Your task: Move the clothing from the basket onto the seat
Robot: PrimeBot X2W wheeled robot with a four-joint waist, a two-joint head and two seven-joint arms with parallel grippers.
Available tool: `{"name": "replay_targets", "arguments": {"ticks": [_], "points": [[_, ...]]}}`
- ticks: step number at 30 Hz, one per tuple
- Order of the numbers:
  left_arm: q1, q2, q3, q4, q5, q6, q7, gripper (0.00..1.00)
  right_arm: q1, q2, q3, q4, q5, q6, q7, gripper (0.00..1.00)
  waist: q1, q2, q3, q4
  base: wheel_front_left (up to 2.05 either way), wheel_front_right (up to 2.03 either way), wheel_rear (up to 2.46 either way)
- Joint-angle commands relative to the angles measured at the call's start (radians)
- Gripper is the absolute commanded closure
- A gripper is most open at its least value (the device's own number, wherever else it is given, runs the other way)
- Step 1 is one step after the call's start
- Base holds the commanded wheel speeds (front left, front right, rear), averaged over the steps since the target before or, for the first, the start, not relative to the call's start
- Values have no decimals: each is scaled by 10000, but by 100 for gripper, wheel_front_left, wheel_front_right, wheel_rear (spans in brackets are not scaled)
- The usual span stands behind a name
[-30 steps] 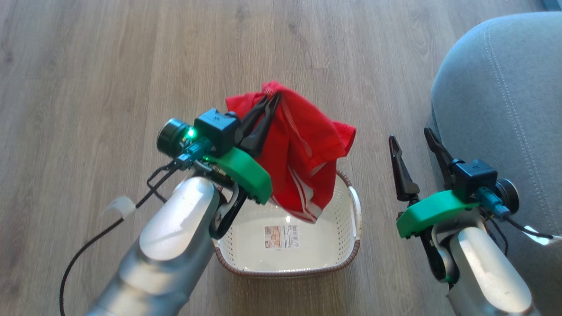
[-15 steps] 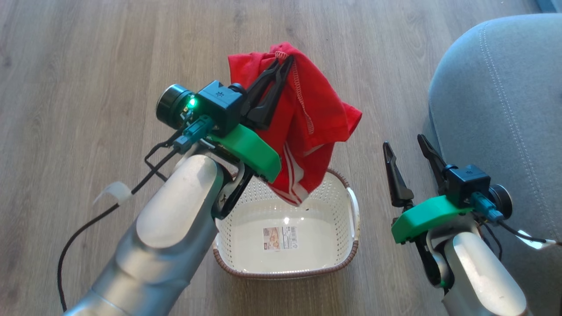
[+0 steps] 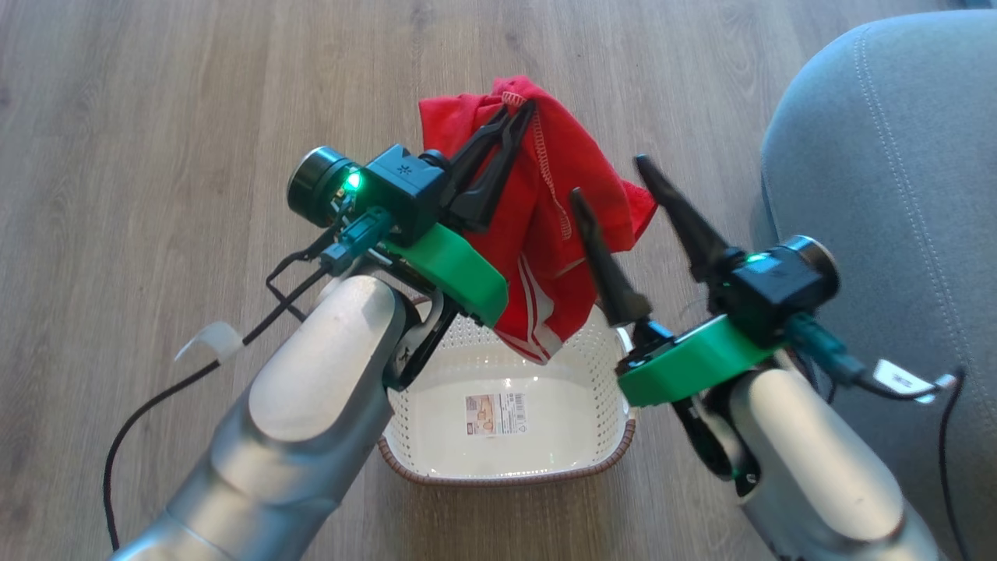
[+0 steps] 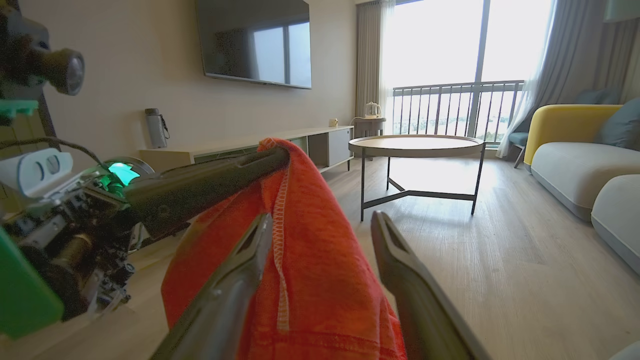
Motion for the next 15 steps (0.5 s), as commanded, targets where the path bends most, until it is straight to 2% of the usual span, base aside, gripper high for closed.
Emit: {"name": "replay_targets", "arguments": {"ticks": [1, 9, 15], "points": [[-575, 172, 341, -394, -30, 25, -15, 100, -230, -23, 199, -206, 65, 69, -47, 0, 0, 0, 4, 16, 0, 0, 0], [-565, 65, -95, -439, -116, -44, -67, 100, -1542, -353, 1549, 1736, 269, 69, -47, 0, 0, 0, 68, 263, 0, 0, 0], [-512, -1, -549, -392, -233, -121, -88, 100, -2544, -538, 2889, 2813, 935, 69, -47, 0, 0, 0, 108, 417, 0, 0, 0]]}}
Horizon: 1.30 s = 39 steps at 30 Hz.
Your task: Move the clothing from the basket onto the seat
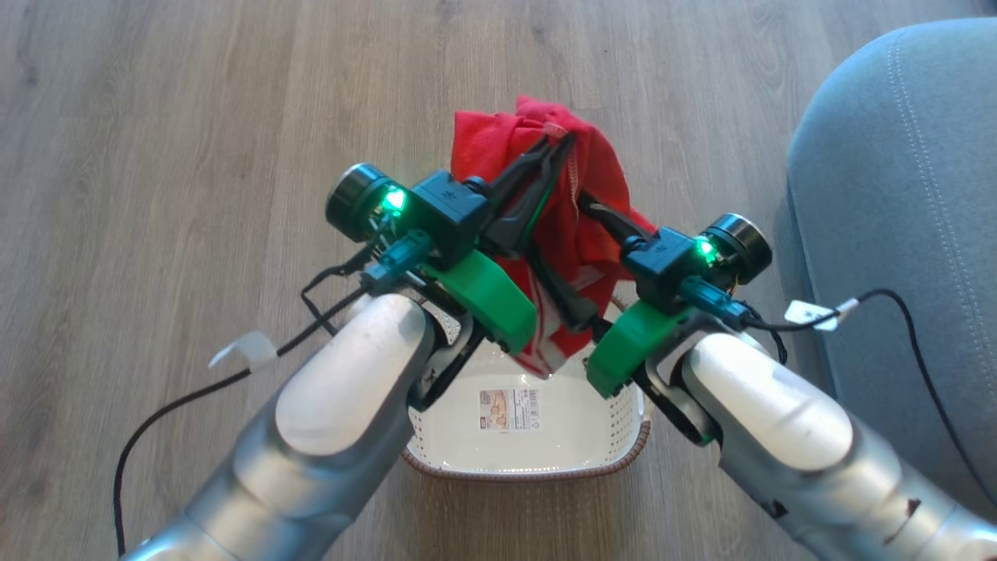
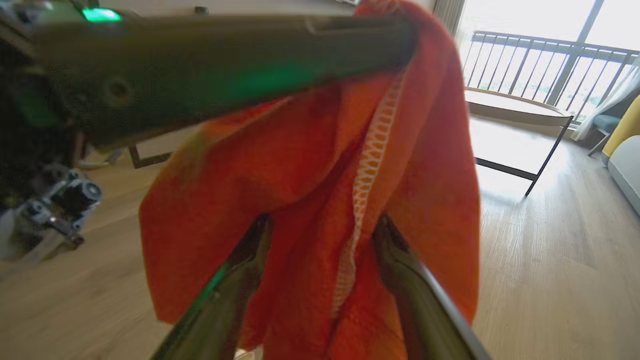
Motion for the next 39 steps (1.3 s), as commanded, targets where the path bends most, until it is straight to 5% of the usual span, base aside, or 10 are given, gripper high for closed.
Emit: {"name": "replay_targets", "arguments": {"ticks": [1, 7, 8, 9, 10, 20, 21, 22, 23, 39], "points": [[-505, 27, 207, -342, -67, -30, -82, 100, -374, 15, 192, -44, 194, 69, -49, 0, 0, 0, 15, 34, 0, 0, 0], [-478, -10, -138, -311, -223, -13, -123, 100, -936, 250, 655, 933, 652, 69, -49, 0, 0, 0, 34, 84, 0, 0, 0], [-478, -14, -186, -309, -247, -4, -132, 100, -995, 313, 681, 1046, 699, 69, -49, 21, 0, 0, 40, 89, 0, 0, 0], [-482, -17, -231, -304, -266, 10, -141, 100, -1050, 356, 699, 1134, 727, 69, -49, 66, 0, 0, 49, 97, 0, 0, 0], [-485, -20, -269, -295, -287, 23, -150, 100, -1095, 394, 682, 1165, 749, 69, -49, 100, 0, 0, 59, 103, 0, 0, 0], [-495, 3, -256, -35, -324, 156, -249, 100, -805, 295, 84, 804, 572, 69, -49, 100, 0, 0, 156, 11, 0, 0, 0], [-491, 18, -228, -24, -303, 168, -261, 81, -744, 288, -13, 719, 534, 69, -49, 100, 0, 0, 160, -14, 0, 0, 0], [-476, 32, -201, -4, -289, 173, -271, 26, -681, 270, -69, 651, 495, 69, -49, 100, 0, 0, 157, -39, 0, 0, 0], [-448, 37, -173, 31, -298, 167, -279, 0, -614, 245, -126, 605, 460, 69, -49, 100, 0, 0, 149, -65, 0, 0, 0], [58, 340, -176, 589, -386, -305, -315, 0, 760, -135, -2051, -386, 120, 69, -49, 100, 0, 0, 17, -910, 0, 0, 0]]}}
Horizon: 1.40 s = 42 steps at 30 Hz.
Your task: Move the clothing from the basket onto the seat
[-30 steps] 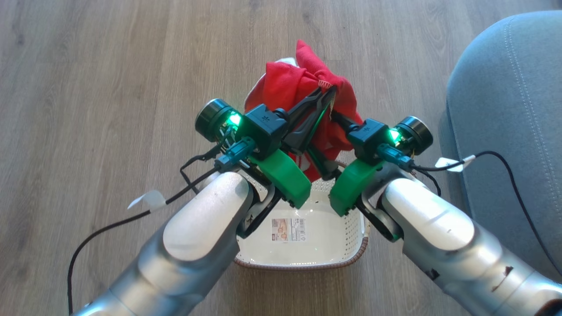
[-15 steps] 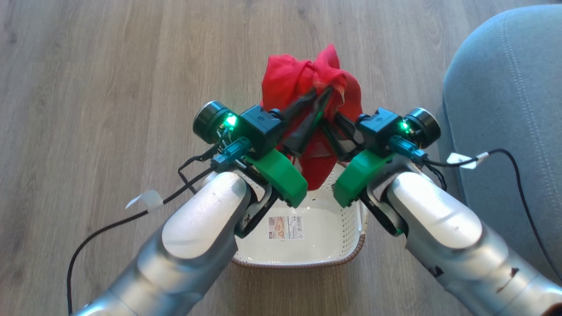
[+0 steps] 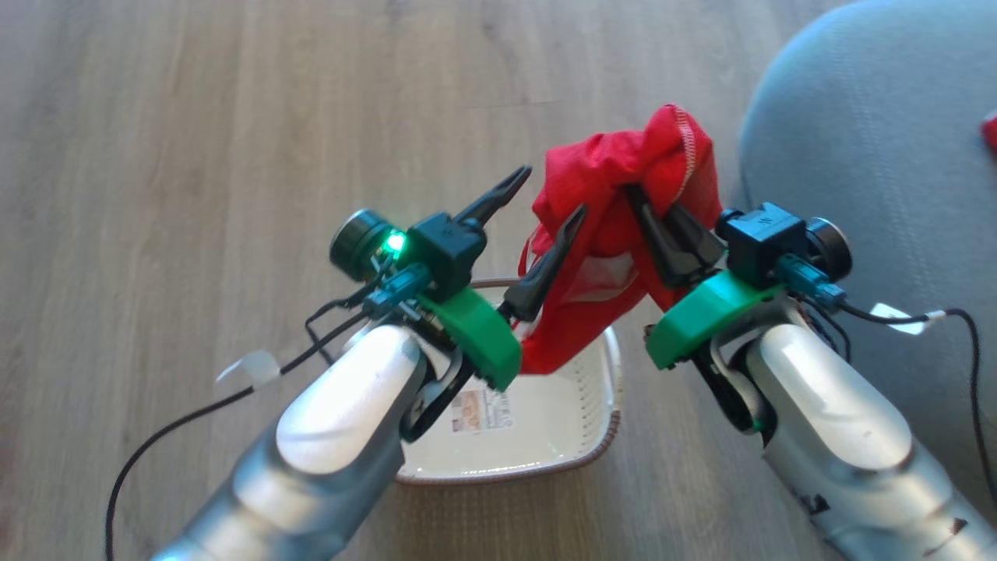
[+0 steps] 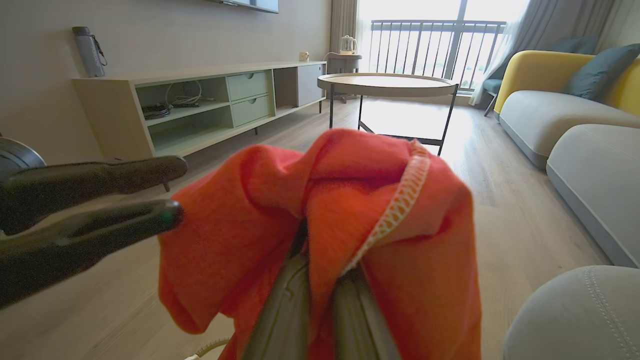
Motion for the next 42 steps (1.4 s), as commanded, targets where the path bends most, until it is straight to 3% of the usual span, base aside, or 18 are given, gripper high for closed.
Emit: {"name": "replay_targets", "arguments": {"ticks": [1, 23, 33, 42], "points": [[-215, 229, 347, -290, -17, -53, -60, 0, 48, -37, -66, -406, -90, 69, -49, 100, 0, 0, -79, -321, 0, 0, 0], [789, 332, 657, -570, 298, -281, -62, 0, 1666, -140, -1998, -2029, -421, 69, -49, 100, 0, 0, -720, -3824, 0, 0, 0], [1064, 240, 719, -570, 404, -305, -62, 0, 2430, -191, -2922, -2924, -573, 69, -49, 100, 0, 0, -835, -4258, 0, 0, 0], [851, 299, 369, -609, 588, -316, -62, 0, 1926, -364, -4588, -3476, -1182, 69, -49, 100, 0, 0, -6, -4142, 0, 0, 0]]}}
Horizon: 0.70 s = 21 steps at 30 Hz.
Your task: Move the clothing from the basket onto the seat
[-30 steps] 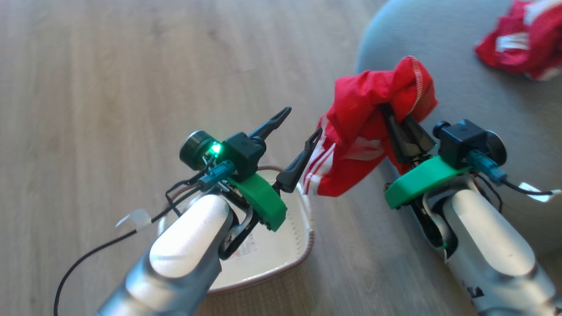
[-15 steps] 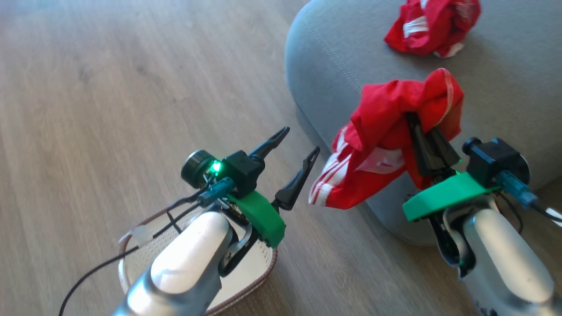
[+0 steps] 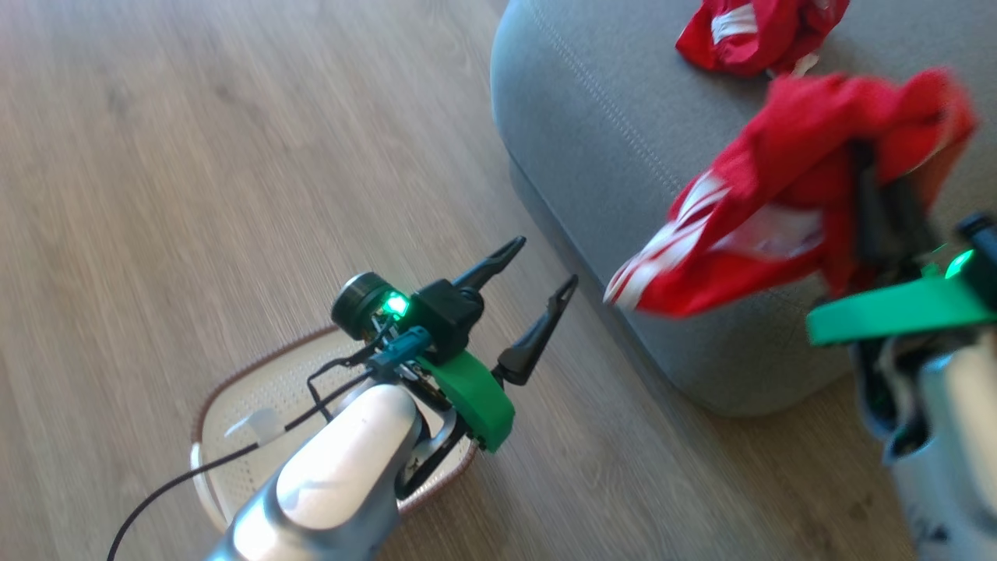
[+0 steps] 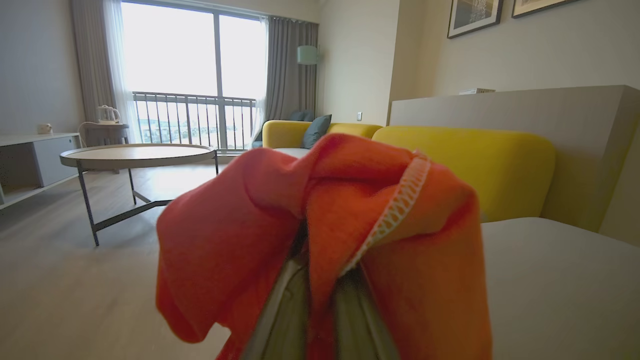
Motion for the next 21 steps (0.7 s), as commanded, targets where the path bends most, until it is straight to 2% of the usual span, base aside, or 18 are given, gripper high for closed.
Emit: {"name": "replay_targets", "arguments": {"ticks": [1, 13, 21], "points": [[-531, 119, 196, -336, 59, -61, -51, 0, -731, -264, -170, -340, -128, 69, -49, 100, 0, 0, 351, 85, 0, 0, 0], [-1571, 766, -796, -499, -22, -64, 296, 0, -3976, -1515, -2068, 431, -883, 69, -49, 100, 0, 0, 2685, 407, 0, 0, 0], [-1936, 1241, -951, -758, 22, -61, 631, 0, -6178, -2231, -3325, 1711, -1757, 69, -49, 100, 0, 0, 3838, 652, 0, 0, 0]]}}
